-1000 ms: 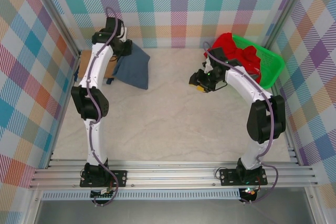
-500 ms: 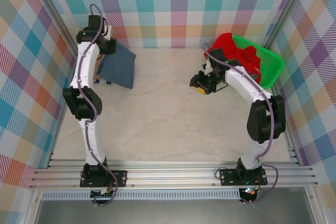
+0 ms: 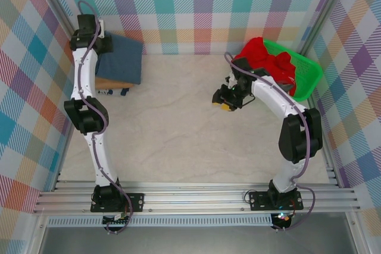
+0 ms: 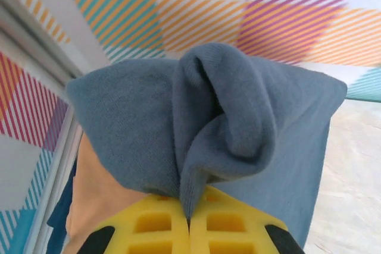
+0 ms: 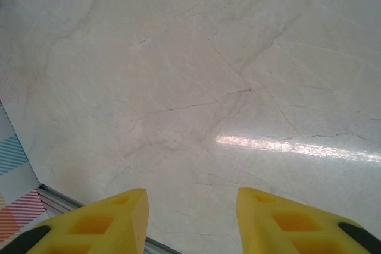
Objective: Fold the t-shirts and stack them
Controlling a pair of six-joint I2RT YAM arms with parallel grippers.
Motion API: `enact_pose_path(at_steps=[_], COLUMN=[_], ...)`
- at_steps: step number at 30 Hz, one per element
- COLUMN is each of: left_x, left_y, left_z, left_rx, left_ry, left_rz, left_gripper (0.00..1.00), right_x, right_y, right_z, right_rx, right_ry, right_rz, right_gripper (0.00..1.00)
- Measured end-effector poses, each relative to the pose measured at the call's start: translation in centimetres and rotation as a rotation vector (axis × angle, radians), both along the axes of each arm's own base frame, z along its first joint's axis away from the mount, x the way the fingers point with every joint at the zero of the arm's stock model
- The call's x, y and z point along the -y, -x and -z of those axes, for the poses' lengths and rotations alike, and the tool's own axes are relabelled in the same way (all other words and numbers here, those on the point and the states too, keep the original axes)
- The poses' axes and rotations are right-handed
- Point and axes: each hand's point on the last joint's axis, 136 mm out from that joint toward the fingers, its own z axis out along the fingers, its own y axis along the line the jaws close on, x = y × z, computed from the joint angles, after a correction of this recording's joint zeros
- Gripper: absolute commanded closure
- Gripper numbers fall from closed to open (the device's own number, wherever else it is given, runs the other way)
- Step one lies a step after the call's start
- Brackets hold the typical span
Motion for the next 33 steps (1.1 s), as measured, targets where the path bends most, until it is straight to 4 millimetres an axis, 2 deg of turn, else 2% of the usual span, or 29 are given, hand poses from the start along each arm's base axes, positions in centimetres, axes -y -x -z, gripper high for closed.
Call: enact_pose_path(at_steps=[4, 5, 6, 9, 10, 12, 13, 14, 15, 18, 21, 23, 27, 29, 33], left_x=[-4.5, -5.6, -6.8, -10.2, -10.9, -12.3, -12.8, -13.2, -13.6, -14.0, -13.3, -12.6, -9.3, -8.3, -8.9], left_y=[-0.7, -0.8, -0.8, -0.9, -0.9, -0.8, -0.7, -0.6, -0.4, -0.3, 0.8, 2.7, 7.8, 10.3, 10.6], left_z=[4.9, 5.8, 6.7, 8.8, 9.2, 9.7, 9.8, 9.8, 9.7, 9.2, 8.5, 7.8, 6.6, 7.1, 9.8], left_rx=[-0.046, -0.05, -0.051, -0.037, -0.03, -0.018, -0.012, -0.009, -0.004, 0.012, -0.001, -0.018, -0.002, 0.028, 0.067], left_ry=[0.05, 0.066, 0.083, 0.138, 0.147, 0.167, 0.178, 0.185, 0.194, 0.219, 0.27, 0.341, 0.585, 0.736, 0.885], left_rz=[-0.111, -0.136, -0.162, -0.235, -0.253, -0.293, -0.314, -0.335, -0.355, -0.394, -0.429, -0.469, -0.554, -0.612, -0.679], left_gripper=[1.0, 0.96, 0.85, 0.77, 0.72, 0.56, 0.43, 0.36, 0.34, 0.3, 0.32, 0.32, 0.3, 0.31, 0.34], right_x=[-0.1, -0.1, 0.0, 0.1, 0.1, 0.3, 0.4, 0.4, 0.4, 0.5, 0.5, 0.6, 0.6, 0.5, 0.5], right_y=[0.3, 0.3, 0.3, 0.6, 0.8, 1.0, 1.1, 1.2, 1.2, 1.3, 1.5, 1.6, 1.8, 2.0, 2.7], right_z=[0.1, 0.1, 0.1, 0.6, 0.8, 1.1, 1.1, 1.2, 1.3, 1.4, 1.6, 2.0, 3.4, 4.3, 6.1], right_rx=[-0.008, -0.008, -0.009, -0.025, -0.031, -0.043, -0.046, -0.048, -0.05, -0.053, -0.057, -0.06, -0.066, -0.076, -0.102], right_ry=[0.004, 0.004, 0.004, 0.01, 0.012, 0.02, 0.023, 0.024, 0.027, 0.029, 0.031, 0.031, 0.026, 0.017, 0.0], right_rz=[-0.004, -0.004, -0.004, -0.004, -0.004, -0.003, -0.003, -0.003, -0.002, -0.002, -0.001, -0.002, 0.004, 0.012, 0.029], right_gripper=[0.57, 0.57, 0.57, 0.57, 0.57, 0.56, 0.56, 0.56, 0.56, 0.56, 0.56, 0.56, 0.56, 0.56, 0.56])
